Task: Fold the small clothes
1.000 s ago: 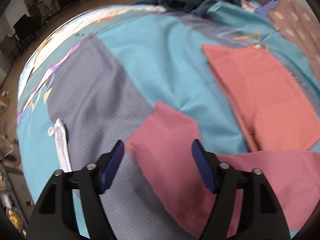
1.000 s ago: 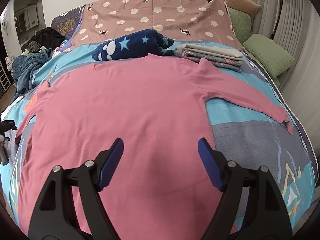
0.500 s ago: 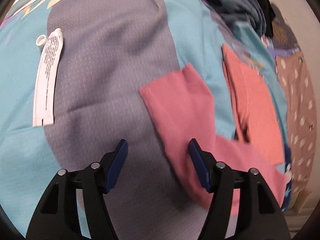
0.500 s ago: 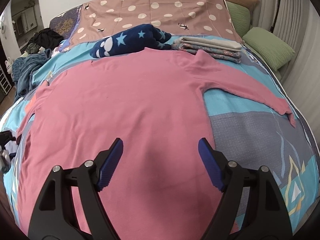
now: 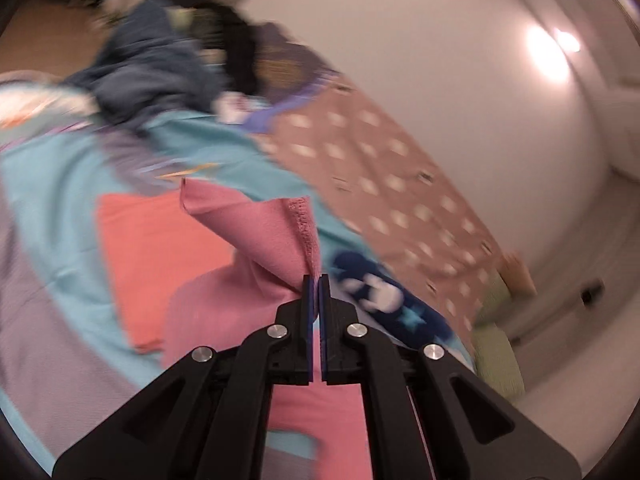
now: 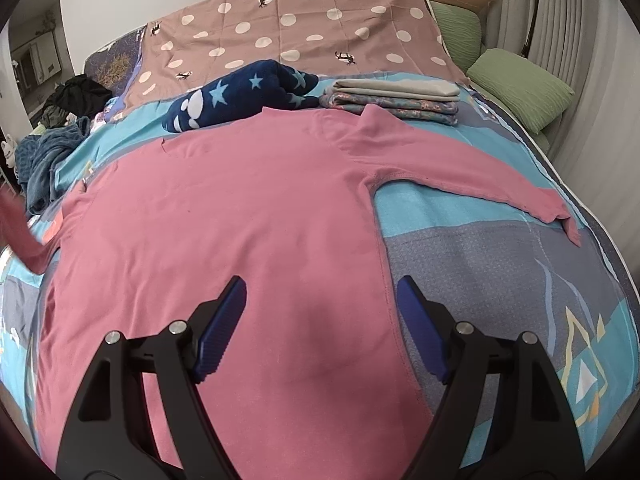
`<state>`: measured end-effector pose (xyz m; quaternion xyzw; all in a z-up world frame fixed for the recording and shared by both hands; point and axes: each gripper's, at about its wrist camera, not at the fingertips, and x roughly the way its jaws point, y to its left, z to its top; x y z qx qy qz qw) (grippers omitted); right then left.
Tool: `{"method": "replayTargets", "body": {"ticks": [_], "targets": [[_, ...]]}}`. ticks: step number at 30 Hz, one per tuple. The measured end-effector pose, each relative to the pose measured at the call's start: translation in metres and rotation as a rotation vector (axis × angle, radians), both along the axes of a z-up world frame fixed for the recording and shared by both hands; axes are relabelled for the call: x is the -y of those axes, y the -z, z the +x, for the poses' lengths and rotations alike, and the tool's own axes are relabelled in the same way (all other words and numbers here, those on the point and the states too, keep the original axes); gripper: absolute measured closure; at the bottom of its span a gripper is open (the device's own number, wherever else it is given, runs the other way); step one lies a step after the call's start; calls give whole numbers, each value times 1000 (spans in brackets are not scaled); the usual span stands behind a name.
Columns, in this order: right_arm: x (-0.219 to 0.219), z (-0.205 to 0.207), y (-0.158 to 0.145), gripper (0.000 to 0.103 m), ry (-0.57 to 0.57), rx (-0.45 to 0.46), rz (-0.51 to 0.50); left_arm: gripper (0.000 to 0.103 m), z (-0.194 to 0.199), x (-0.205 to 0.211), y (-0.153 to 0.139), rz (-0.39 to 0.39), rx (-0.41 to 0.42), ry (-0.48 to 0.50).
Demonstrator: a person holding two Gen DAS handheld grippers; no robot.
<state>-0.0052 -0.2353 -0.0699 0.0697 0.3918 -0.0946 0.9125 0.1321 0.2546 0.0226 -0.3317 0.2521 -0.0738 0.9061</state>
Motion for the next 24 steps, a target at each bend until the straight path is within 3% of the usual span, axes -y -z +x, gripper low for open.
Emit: {"method": "replayTargets", "body": {"ticks": [4, 9, 11, 12, 15, 19, 23, 24], "targets": [[5, -1, 1, 24, 6, 3, 8, 102, 14, 118, -28, 118, 32, 243], [22, -7, -1, 24, 41, 15, 21, 98, 14, 255, 5, 273, -21, 509], [31, -11, -3, 24, 52, 20, 24, 74, 5, 287, 28, 365, -58, 577], [34, -12, -4, 24, 54, 24, 25, 70, -2, 293, 36, 395, -62, 595], [44, -13, -7, 24, 43, 30, 42, 60, -11, 286, 49, 479, -55, 576], [49, 0, -9, 24, -49, 16, 151, 42, -32, 245, 58, 584, -60, 424], [36, 39, -11, 43, -281, 26, 348, 38, -34, 201, 74, 730, -115, 229], [32, 50, -11, 43, -321, 17, 376, 37, -32, 186, 82, 752, -151, 179]]}}
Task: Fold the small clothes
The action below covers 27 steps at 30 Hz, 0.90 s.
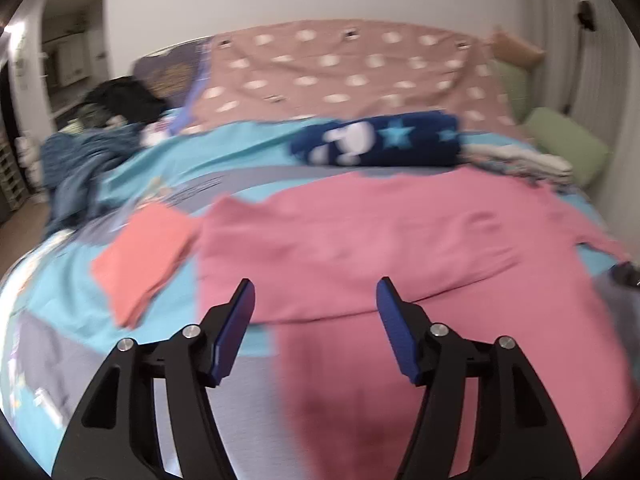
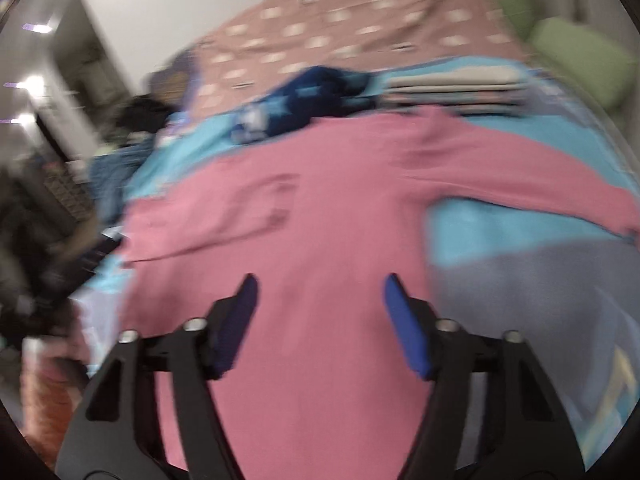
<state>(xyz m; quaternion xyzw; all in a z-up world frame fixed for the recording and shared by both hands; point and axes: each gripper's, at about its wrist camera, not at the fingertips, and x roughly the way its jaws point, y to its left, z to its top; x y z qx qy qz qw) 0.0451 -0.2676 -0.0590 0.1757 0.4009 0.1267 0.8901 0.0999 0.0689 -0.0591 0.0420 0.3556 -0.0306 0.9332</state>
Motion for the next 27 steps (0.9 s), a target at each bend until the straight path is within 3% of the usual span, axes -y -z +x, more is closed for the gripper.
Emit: {"method": "replayTargets", "body": {"ticks": [4, 10, 12, 14, 17, 21, 24, 27], "targets": [[-26, 56, 11, 43, -83, -78, 2, 37, 10, -50, 21, -31, -80, -138], [-54, 123, 46, 42, -66, -191, 16, 37, 19, -92, 36, -182, -138, -199], [-65, 130, 45, 48, -78, -165, -24, 34, 16, -94, 38, -215, -137, -190], [-80, 133, 45, 99, -129, -153, -51, 31, 23, -88, 40, -230, -138, -175], [-82, 133, 28, 99, -119, -107, -15, 31, 31, -74, 46, -207, -152, -154], [-60, 116, -28, 99, -62, 83, -3, 31, 36, -64, 47, -189, -161, -143], [-39, 100, -56, 99, -24, 177, -74, 31, 36, -61, 48, -181, -157, -133], [-13, 95, -50, 99, 33, 167, -147, 31, 36, -60, 49, -177, -159, -132]]}}
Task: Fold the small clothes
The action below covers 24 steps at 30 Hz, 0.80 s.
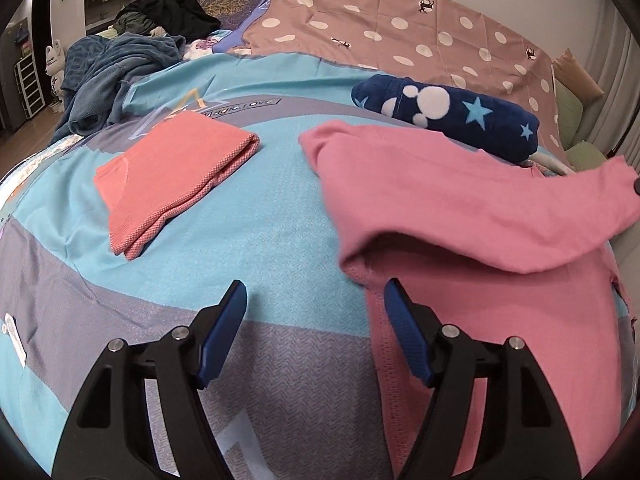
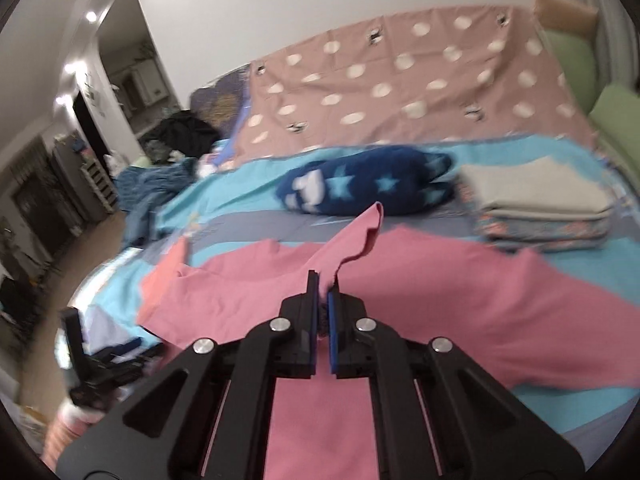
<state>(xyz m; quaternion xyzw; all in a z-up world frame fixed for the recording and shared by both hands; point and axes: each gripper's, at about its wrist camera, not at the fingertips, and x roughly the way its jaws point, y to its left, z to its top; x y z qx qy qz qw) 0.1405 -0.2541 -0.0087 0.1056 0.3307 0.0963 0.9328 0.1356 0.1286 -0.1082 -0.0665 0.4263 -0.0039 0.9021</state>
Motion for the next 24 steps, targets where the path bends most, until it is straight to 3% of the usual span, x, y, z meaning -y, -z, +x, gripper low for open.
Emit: {"method": "replayTargets", "body": {"ticks": [4, 8, 10, 15, 16, 20, 22, 24], "targets": [[34, 7, 45, 98, 88, -134, -15, 31, 0, -1, 0, -6, -2, -3], [50, 7, 76, 96, 133, -198, -21, 31, 1, 1, 1, -3, -4, 3], [53, 9, 78, 96, 152, -198, -45, 32, 2, 1, 0, -9, 2, 3], [63, 5, 65, 96, 161, -174, -33, 50, 3, 9, -1, -30, 11, 37], [63, 6, 63, 94, 155, -178, -23, 53, 4, 10, 0, -31, 7, 42], [59, 13, 64, 60, 124, -225, 13, 55, 6, 9, 3, -48, -3, 43], [56, 28, 75, 50, 96, -280, 38, 55, 6, 8, 4, -56, -3, 37], [56, 44, 89, 48, 103, -349, 71, 55, 6, 9, 5, -51, 1, 33]]}}
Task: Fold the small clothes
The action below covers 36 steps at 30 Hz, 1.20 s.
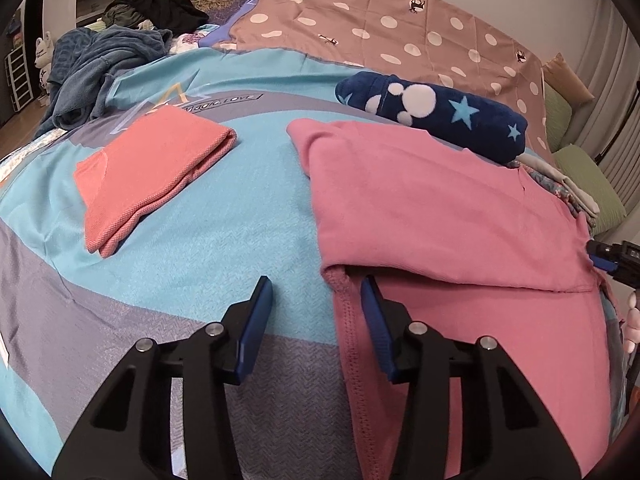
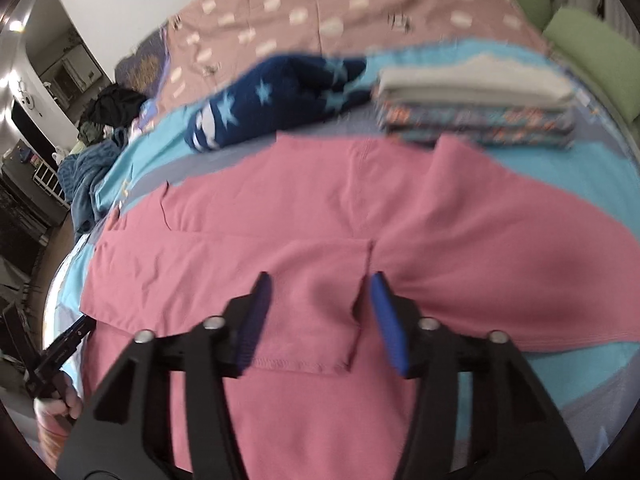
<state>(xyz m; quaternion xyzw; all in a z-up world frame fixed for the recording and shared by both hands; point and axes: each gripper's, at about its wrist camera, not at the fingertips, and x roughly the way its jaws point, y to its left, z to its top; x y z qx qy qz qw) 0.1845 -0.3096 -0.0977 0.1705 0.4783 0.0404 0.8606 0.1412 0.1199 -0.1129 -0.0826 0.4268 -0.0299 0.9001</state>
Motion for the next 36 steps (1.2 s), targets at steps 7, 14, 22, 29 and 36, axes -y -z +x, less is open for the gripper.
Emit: {"method": "replayTargets", "body": {"ticks": [7, 14, 22, 29, 36], "targets": [[-13, -11, -34, 100, 72, 182, -147, 78, -7, -25, 3, -123, 27, -113], [-11, 2, -32, 62, 197, 50, -321, 79, -10, -30, 6, -200, 40, -107], [-232, 63, -73, 59, -433, 180, -378, 79, -10, -38, 10, -278, 42, -98], [-392, 107, -33, 49, -745, 91, -495, 83, -13, -36, 8, -292, 64, -61], [-445, 128, 2, 100, -812, 3, -576, 101, -15, -31, 6, -268, 72, -37]]}}
